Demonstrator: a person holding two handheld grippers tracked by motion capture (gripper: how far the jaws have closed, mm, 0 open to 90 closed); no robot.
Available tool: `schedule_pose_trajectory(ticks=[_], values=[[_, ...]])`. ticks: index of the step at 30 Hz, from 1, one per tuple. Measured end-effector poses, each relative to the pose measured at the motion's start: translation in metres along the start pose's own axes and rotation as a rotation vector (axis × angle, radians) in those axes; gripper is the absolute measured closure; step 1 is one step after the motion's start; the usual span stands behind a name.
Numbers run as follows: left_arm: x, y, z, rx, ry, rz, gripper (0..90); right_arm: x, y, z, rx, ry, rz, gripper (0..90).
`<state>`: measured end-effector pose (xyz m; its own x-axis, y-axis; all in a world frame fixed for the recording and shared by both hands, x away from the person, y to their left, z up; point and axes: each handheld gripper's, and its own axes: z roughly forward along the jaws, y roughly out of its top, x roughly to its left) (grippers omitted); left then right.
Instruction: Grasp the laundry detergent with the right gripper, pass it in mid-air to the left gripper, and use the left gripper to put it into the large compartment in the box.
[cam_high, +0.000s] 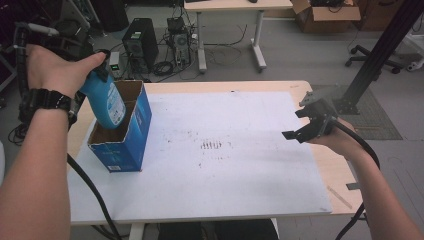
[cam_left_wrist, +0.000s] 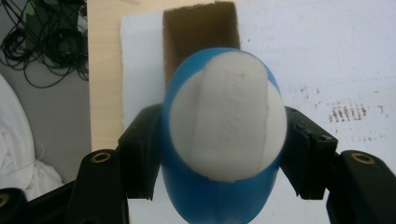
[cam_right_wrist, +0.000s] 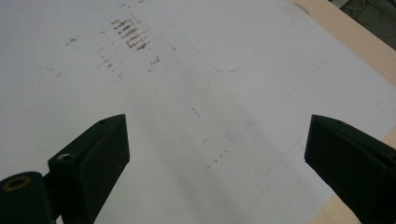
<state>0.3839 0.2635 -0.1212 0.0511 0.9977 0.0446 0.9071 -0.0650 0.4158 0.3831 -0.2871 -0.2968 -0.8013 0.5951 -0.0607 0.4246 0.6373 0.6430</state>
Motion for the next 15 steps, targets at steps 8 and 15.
schedule_pose_trajectory(ticks=[8, 15], values=[[0.003, -0.009, 0.026, 0.024, -0.008, -0.015, 38.0, 0.0, -0.005, 0.001, 0.007, -0.001, 0.001, 6.4], [0.005, -0.016, 0.051, 0.06, -0.012, -0.015, 38.0, 0.001, -0.007, 0.0, 0.013, -0.004, -0.004, 6.4]])
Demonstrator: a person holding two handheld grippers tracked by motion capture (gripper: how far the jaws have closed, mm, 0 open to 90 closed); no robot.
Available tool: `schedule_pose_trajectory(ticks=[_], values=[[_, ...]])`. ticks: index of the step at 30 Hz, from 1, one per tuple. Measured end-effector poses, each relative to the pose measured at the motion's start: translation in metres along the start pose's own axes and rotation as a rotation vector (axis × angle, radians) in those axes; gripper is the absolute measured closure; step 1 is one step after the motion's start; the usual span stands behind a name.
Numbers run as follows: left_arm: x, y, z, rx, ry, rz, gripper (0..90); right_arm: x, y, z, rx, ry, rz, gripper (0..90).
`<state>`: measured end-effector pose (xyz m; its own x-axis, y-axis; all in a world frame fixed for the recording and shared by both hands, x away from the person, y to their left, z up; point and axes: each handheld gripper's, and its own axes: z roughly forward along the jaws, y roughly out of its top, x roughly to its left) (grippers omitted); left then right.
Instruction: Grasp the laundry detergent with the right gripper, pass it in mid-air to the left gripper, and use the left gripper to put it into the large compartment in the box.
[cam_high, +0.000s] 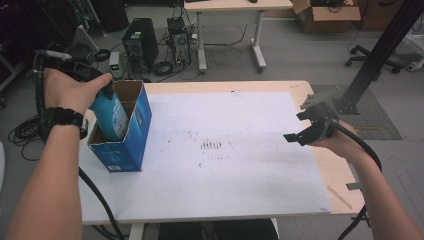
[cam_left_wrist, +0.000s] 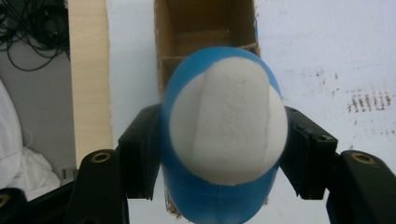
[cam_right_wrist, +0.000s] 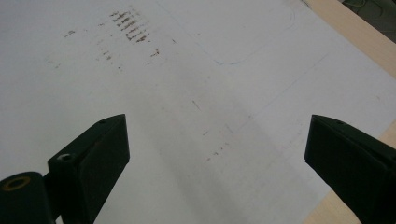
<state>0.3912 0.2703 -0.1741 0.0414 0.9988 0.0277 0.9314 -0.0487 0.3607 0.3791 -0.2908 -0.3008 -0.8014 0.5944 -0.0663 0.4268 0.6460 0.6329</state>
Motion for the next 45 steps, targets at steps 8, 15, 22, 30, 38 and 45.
schedule_pose_trajectory(ticks=[8, 15, 22, 30, 38, 45], values=[[0.001, -0.006, 0.025, 0.025, -0.007, -0.013, 38.0, 0.0, -0.004, 0.003, 0.006, 0.006, 0.007, 6.4], [0.0, -0.01, 0.042, 0.044, 0.0, -0.012, 38.0, 0.001, -0.006, 0.007, 0.009, 0.012, 0.009, 6.2], [-0.002, -0.015, 0.058, 0.059, 0.004, -0.02, 38.0, 0.001, -0.006, 0.008, 0.008, 0.014, 0.012, 6.2], [-0.002, -0.02, 0.074, 0.074, 0.003, -0.022, 38.0, 0.002, -0.006, 0.01, 0.013, 0.017, 0.008, 6.2], [-0.004, -0.022, 0.083, 0.087, 0.017, -0.015, 38.0, 0.003, -0.007, 0.01, 0.013, 0.017, 0.01, 6.2], [-0.006, -0.024, 0.089, 0.095, 0.024, -0.001, 37.9, 0.003, -0.008, 0.01, 0.014, 0.016, 0.011, 6.2]])
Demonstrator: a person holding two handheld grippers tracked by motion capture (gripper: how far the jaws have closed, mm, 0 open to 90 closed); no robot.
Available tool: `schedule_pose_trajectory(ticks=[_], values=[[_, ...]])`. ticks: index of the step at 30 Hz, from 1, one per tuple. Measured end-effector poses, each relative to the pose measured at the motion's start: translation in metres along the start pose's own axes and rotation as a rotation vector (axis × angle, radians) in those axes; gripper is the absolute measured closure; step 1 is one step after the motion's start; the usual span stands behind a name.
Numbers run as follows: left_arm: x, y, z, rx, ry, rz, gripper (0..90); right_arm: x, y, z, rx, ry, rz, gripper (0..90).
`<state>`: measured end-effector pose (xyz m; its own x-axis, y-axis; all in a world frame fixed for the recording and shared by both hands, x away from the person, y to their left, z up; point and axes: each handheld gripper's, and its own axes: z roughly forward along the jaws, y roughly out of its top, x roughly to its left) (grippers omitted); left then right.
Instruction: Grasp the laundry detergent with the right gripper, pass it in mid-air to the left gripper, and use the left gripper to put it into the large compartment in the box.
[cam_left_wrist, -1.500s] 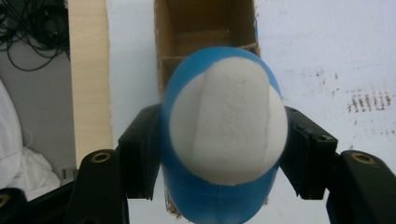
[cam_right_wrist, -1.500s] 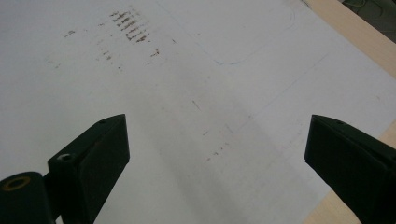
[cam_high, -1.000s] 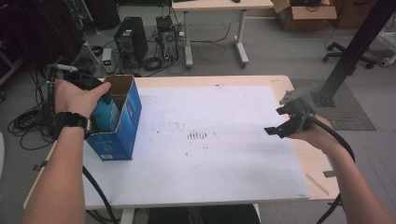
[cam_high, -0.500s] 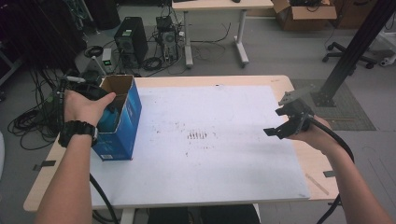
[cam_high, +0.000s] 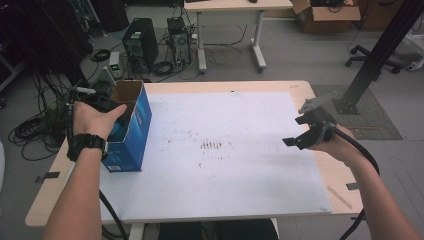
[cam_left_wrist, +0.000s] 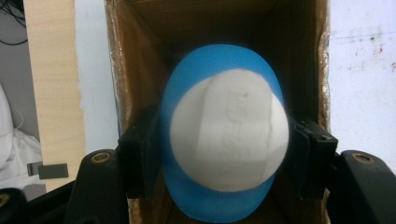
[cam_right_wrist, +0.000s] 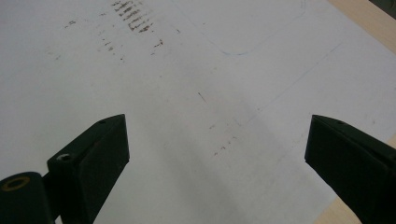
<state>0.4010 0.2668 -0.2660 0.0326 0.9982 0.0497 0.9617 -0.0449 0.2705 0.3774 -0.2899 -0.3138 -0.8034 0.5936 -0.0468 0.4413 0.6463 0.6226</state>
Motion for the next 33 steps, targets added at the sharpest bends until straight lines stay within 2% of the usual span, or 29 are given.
schedule_pose_trajectory(ticks=[14, 33], values=[[-0.0001, -0.0022, 0.0078, 0.006, 0.004, -0.002, 37.8, 0.002, 0.0005, 0.0021, 0.008, 0.002, -0.001, 6.2], [0.0006, -0.0019, 0.0089, 0.012, -0.002, -0.005, 37.4, 0.0054, 0.0, 0.0041, 0.016, 0.006, -0.006, 6.2]])
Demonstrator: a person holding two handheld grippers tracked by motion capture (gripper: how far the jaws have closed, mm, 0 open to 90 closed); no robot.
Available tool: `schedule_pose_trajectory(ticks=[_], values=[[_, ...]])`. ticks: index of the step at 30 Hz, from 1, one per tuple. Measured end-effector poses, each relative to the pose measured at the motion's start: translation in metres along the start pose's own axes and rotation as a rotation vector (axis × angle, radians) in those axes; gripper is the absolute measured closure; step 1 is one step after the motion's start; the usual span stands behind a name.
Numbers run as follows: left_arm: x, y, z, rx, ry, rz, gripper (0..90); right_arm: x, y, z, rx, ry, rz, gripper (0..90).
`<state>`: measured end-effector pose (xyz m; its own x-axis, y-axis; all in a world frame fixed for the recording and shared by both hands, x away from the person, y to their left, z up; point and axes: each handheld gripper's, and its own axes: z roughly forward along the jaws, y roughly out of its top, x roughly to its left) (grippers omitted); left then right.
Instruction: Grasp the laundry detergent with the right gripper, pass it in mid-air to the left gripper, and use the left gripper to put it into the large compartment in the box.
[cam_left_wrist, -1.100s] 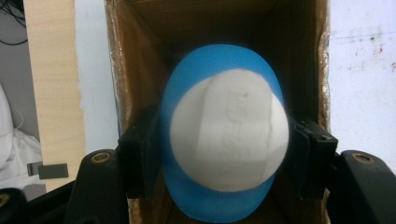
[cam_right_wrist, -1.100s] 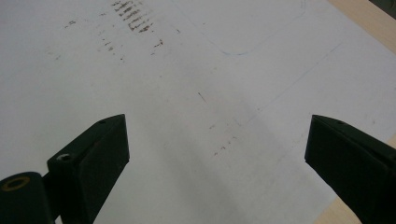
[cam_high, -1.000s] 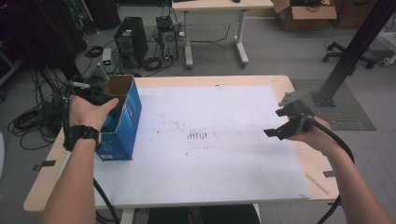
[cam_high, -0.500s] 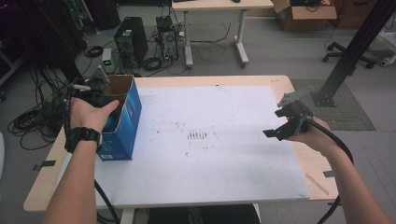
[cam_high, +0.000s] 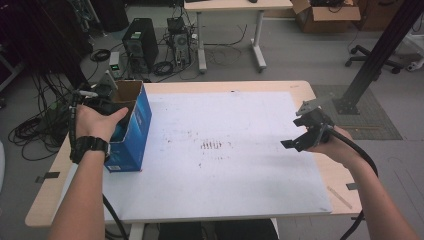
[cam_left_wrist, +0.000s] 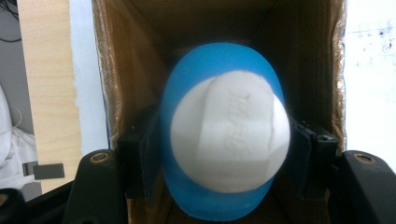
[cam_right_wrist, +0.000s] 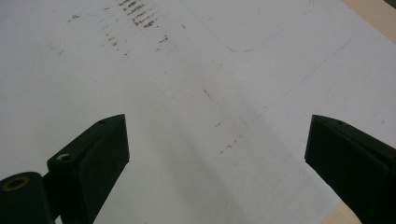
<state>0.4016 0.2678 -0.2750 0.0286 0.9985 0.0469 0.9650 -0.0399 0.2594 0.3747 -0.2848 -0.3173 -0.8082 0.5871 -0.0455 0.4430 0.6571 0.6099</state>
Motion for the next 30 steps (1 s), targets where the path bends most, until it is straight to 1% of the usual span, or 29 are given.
schedule_pose_trajectory(ticks=[3, 5, 7, 9, 11, 13, 15, 18, 20, 21, 24, 25, 27, 28, 29, 30], values=[[0.001, 0.0, 0.0, 0.007, -0.005, 0.003, 37.1, 0.0, -0.001, -0.001, 0.001, -0.001, 0.001, 6.2], [0.001, 0.001, -0.002, 0.002, 0.0, 0.002, 34.4, -0.001, -0.002, -0.001, -0.001, -0.002, 0.003, 6.2], [0.0, 0.001, -0.004, 0.005, -0.007, 0.01, 34.2, -0.001, -0.002, -0.002, 0.0, -0.003, 0.004, 6.2], [-0.001, 0.001, -0.005, 0.005, 0.003, 0.016, 33.2, -0.001, -0.003, -0.002, 0.0, -0.004, 0.006, 6.1], [-0.001, 0.0, -0.008, 0.01, -0.001, 0.022, 31.3, 0.0, -0.002, -0.003, -0.001, -0.003, 0.005, 6.1], [-0.002, 0.0, -0.013, 0.001, 0.011, 0.03, 29.5, 0.0, -0.002, -0.003, 0.001, -0.003, 0.004, 6.1], [-0.003, 0.0, -0.02, -0.008, 0.014, 0.046, 27.6, 0.0, -0.002, -0.004, 0.001, -0.002, 0.003, 6.1], [-0.006, 0.001, -0.034, -0.031, 0.029, 0.07, 27.1, 0.001, 0.0, -0.006, 0.0, -0.005, 0.001, 6.1], [-0.008, 0.002, -0.043, -0.041, 0.04, 0.085, 24.7, 0.002, 0.001, -0.007, -0.003, -0.005, -0.001, 6.1], [-0.01, 0.002, -0.05, -0.053, 0.043, 0.096, 23.3, 0.002, 0.002, -0.008, -0.004, -0.006, -0.003, 6.1], [-0.016, 0.003, -0.067, -0.087, 0.044, 0.131, 23.2, 0.004, 0.003, -0.01, -0.006, -0.006, -0.007, 6.1], [-0.018, 0.003, -0.073, -0.101, 0.045, 0.149, 23.2, 0.005, 0.004, -0.011, -0.004, -0.007, -0.009, 6.1], [-0.024, 0.003, -0.082, -0.131, 0.022, 0.175, 23.1, 0.006, 0.005, -0.011, -0.004, -0.005, -0.013, 6.1], [-0.027, 0.003, -0.085, -0.15, 0.012, 0.195, 22.5, 0.006, 0.006, -0.011, -0.003, -0.006, -0.016, 6.1], [-0.03, 0.003, -0.088, -0.158, 0.003, 0.206, 21.1, 0.006, 0.007, -0.012, -0.003, -0.005, -0.019, 6.1], [-0.035, 0.004, -0.091, -0.165, -0.009, 0.229, 21.0, 0.007, 0.008, -0.012, -0.005, -0.003, -0.021, 6.0]])
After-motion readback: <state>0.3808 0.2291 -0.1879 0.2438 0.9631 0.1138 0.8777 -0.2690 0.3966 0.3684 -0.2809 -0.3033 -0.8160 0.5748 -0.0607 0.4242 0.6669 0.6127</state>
